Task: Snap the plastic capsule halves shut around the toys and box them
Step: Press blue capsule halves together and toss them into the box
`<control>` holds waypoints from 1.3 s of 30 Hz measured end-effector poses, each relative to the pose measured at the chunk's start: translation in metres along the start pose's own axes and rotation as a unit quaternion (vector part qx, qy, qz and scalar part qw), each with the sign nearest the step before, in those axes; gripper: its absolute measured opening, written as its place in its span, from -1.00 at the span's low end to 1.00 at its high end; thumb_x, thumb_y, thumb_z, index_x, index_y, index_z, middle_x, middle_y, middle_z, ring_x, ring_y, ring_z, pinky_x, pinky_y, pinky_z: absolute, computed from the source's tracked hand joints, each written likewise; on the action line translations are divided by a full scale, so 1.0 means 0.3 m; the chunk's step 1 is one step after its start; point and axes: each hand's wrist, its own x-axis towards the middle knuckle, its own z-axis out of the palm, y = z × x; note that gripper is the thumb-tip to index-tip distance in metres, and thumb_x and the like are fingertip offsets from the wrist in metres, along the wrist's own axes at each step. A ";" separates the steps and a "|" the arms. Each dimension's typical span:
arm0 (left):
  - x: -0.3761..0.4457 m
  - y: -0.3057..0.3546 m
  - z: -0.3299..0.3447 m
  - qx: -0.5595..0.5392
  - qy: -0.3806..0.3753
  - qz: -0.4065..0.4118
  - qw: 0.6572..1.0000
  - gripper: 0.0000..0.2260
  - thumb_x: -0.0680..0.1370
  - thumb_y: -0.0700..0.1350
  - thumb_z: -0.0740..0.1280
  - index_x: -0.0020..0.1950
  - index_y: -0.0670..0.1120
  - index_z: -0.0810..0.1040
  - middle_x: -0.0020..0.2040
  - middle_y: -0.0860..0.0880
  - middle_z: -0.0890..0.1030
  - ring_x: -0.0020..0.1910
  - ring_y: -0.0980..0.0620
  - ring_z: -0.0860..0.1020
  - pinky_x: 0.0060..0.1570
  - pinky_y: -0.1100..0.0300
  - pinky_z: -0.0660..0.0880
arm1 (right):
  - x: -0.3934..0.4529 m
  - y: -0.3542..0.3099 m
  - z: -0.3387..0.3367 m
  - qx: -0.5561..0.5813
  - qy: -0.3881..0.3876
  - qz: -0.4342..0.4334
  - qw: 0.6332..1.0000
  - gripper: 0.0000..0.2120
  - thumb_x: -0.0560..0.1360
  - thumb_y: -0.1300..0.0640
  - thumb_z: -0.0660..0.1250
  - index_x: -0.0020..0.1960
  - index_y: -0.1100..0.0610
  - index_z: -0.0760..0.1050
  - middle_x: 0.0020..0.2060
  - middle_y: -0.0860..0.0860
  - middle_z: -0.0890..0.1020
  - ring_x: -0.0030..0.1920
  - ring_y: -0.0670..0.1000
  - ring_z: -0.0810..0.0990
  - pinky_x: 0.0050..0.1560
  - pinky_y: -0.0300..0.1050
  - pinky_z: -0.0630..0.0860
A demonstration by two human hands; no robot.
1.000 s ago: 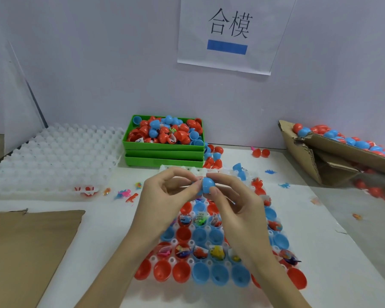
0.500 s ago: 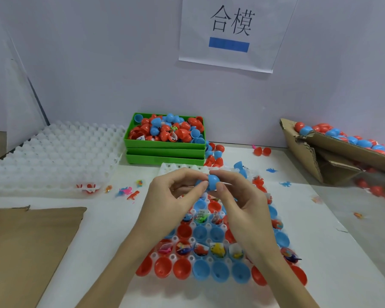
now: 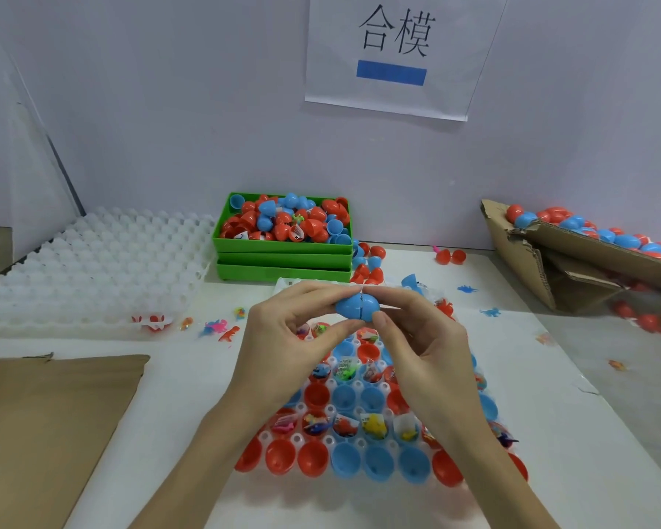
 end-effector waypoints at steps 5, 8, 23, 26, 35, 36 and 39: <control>-0.007 -0.009 0.007 0.015 -0.014 0.008 1.000 -0.65 0.52 -0.18 0.54 0.30 0.00 0.68 0.18 0.14 0.69 0.25 0.03 0.64 0.21 0.24 0.58 | 0.000 0.002 -0.003 0.000 0.002 0.016 1.000 -0.75 0.61 0.28 0.38 0.23 0.05 0.64 0.03 -0.21 0.72 0.09 -0.13 0.71 0.04 -0.33 0.61; -0.012 -0.011 0.017 0.032 -0.015 0.007 0.999 -0.63 0.54 -0.18 0.53 0.33 -0.01 0.66 0.20 0.12 0.67 0.27 0.02 0.61 0.22 0.22 0.58 | -0.004 -0.002 0.000 0.019 0.015 0.030 0.999 -0.78 0.61 0.26 0.39 0.20 0.04 0.65 0.01 -0.19 0.73 0.07 -0.12 0.71 0.04 -0.32 0.61; -0.001 -0.002 0.004 0.055 -0.024 -0.018 0.998 -0.63 0.48 -0.15 0.54 0.29 -0.02 0.70 0.03 0.10 0.68 0.03 0.11 0.67 0.07 0.26 0.62 | -0.013 -0.002 0.008 0.001 0.012 0.015 1.000 -0.82 0.63 0.22 0.36 0.18 0.05 0.65 -0.02 -0.18 0.73 0.02 -0.07 0.73 -0.01 -0.29 0.63; -0.004 0.000 -0.001 0.072 -0.027 0.002 0.997 -0.63 0.48 -0.12 0.52 0.29 -0.02 0.69 0.05 0.11 0.68 0.06 0.15 0.65 0.08 0.36 0.57 | -0.010 0.001 0.002 -0.016 0.001 0.017 1.000 -0.81 0.63 0.24 0.37 0.19 0.07 0.66 -0.02 -0.17 0.73 0.03 -0.07 0.73 0.01 -0.25 0.65; -0.040 0.012 0.083 0.113 0.007 -0.034 0.993 -0.48 0.53 -0.12 0.53 0.49 0.01 0.54 0.30 0.09 0.63 0.21 0.20 0.58 0.26 0.35 0.52 | -0.018 -0.010 0.017 0.087 0.028 0.114 0.989 -0.84 0.54 0.03 0.47 0.12 -0.04 0.69 -0.03 -0.17 0.76 0.04 -0.17 0.72 -0.04 -0.45 0.56; -0.043 0.014 0.085 0.120 0.024 -0.033 0.992 -0.48 0.52 -0.11 0.53 0.48 0.02 0.54 0.32 0.09 0.63 0.27 0.21 0.56 0.31 0.36 0.48 | -0.018 -0.011 0.020 0.095 0.025 0.125 0.987 -0.82 0.53 -0.01 0.47 0.12 -0.06 0.69 -0.02 -0.17 0.75 0.06 -0.18 0.71 -0.03 -0.46 0.55; -0.040 0.020 0.083 0.130 0.036 -0.017 0.991 -0.52 0.53 -0.16 0.53 0.45 -0.02 0.58 0.35 0.06 0.64 0.36 0.17 0.55 0.38 0.26 0.47 | -0.020 -0.009 0.026 0.128 0.016 0.150 0.980 -0.83 0.53 -0.05 0.47 0.10 -0.10 0.71 0.02 -0.11 0.75 0.12 -0.11 0.70 0.12 -0.37 0.57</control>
